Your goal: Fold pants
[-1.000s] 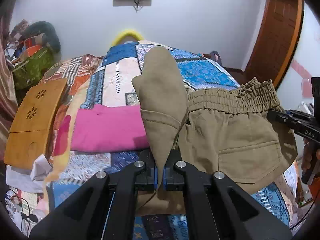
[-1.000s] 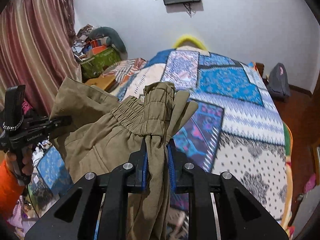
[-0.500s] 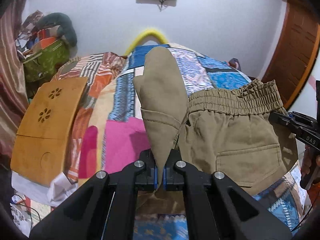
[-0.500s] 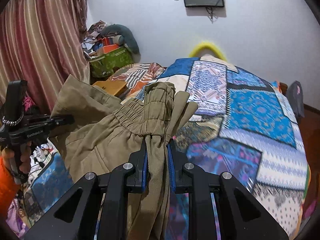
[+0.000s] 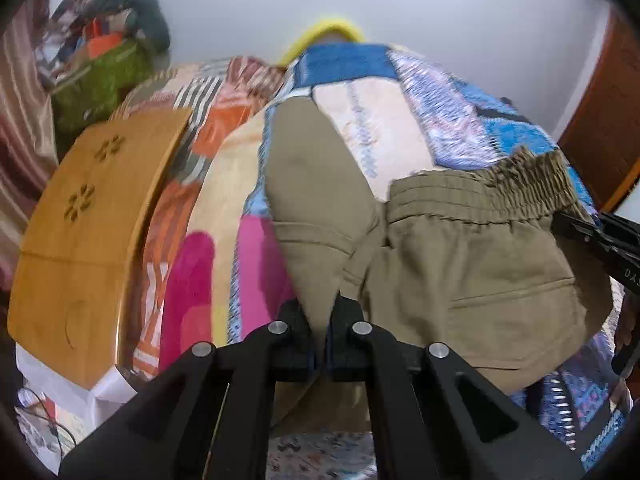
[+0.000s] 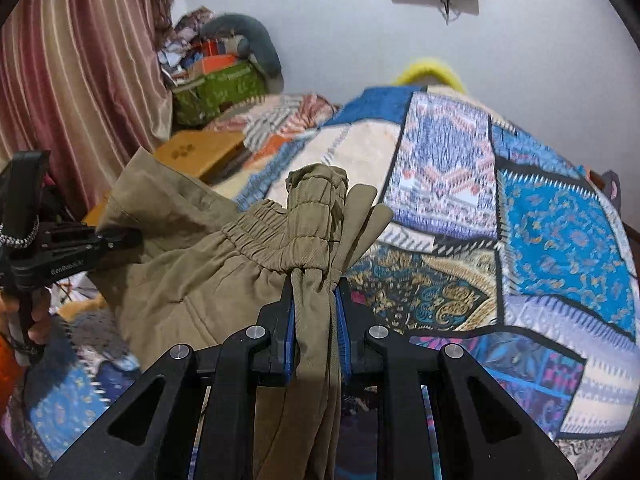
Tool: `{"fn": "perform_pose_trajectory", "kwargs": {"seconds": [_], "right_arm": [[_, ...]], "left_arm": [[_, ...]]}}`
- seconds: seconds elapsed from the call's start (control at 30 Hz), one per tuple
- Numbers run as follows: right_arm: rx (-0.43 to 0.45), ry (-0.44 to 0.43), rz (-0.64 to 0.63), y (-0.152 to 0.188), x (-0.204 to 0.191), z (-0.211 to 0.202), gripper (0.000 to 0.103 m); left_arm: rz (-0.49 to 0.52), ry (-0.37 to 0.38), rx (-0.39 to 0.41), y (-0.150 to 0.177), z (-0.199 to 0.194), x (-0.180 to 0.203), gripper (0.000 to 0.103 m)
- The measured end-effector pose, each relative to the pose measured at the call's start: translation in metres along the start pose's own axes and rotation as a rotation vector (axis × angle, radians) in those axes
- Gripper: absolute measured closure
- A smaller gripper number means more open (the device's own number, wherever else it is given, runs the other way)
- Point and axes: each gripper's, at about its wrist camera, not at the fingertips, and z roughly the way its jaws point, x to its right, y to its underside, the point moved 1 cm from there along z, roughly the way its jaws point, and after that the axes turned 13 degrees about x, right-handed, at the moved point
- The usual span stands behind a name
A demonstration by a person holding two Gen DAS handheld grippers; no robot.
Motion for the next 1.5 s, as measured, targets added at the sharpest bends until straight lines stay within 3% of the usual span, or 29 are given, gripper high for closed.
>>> {"fn": "perform_pose_trajectory", "kwargs": {"seconds": [0.13,0.27,0.37,0.57,0.77,1.0,1.13,1.33,1.43,1.5], "right_arm": [[-0.07,0.027,0.009,0.014,0.011,0.015,0.084],[-0.094,0.064,0.023,0.019,0.016,0.015,0.075],[-0.089,0.099,0.006,0.019,0.015,0.004,0.064],[-0.022,0.109,-0.009,0.005,0.008,-0.048,0.059],[0.121,0.092,-0.023,-0.025,-0.018,-0.136,0.059],[0.359,0.085,-0.02,-0.057,-0.061,-0.267,0.052],[0.473,0.083,-0.045,-0.059,-0.09,-0.33,0.052],[0.593,0.046,-0.067,-0.041,-0.13,-0.401,0.052],[0.622,0.029,-0.074,-0.026,-0.145,-0.419,0.05],[0.636,0.019,-0.073,-0.018,-0.151,-0.426,0.042]], "left_arm": [[-0.037,-0.018,-0.062,0.013,0.019,-0.018,0.093],[-0.066,-0.059,-0.121,0.024,0.029,-0.028,0.072],[-0.084,-0.078,-0.122,0.027,0.022,-0.034,0.064],[-0.062,-0.097,-0.088,0.024,-0.026,-0.027,0.064],[-0.033,-0.032,0.084,-0.007,-0.128,0.012,0.064],[-0.001,0.084,0.326,-0.033,-0.273,0.071,0.064],[0.048,0.092,0.456,-0.029,-0.348,0.104,0.064],[0.098,0.061,0.621,0.009,-0.443,0.143,0.063],[0.102,0.044,0.664,0.027,-0.468,0.153,0.048],[0.114,0.033,0.692,0.04,-0.483,0.16,0.036]]}}
